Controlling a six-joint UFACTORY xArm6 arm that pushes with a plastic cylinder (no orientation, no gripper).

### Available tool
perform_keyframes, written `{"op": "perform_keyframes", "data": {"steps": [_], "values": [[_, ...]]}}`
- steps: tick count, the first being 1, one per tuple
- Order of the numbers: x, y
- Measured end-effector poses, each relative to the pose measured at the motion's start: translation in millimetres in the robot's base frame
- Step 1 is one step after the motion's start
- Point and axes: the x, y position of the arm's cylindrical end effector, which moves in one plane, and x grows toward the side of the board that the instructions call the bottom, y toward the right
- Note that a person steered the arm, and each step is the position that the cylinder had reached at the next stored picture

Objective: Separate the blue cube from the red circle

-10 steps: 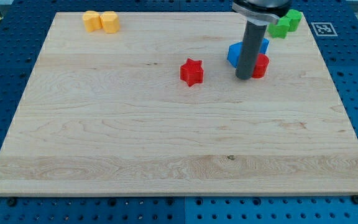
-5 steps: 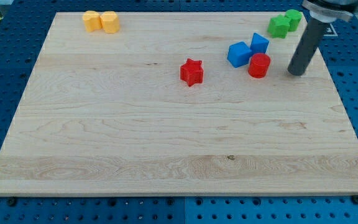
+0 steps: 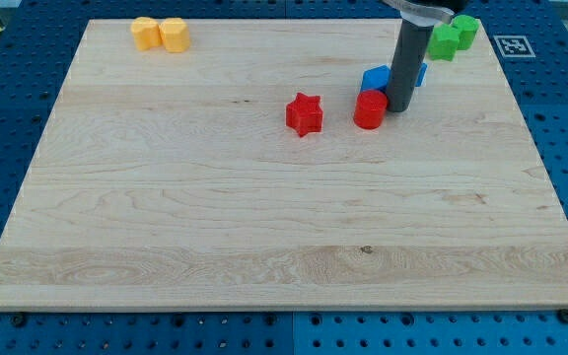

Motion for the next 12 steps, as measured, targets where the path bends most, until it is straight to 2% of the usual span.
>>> {"op": "perform_keyframes", "data": {"steps": [3,7,12], "values": [[-34,-47],[-44,-23],[-133,-60]]}}
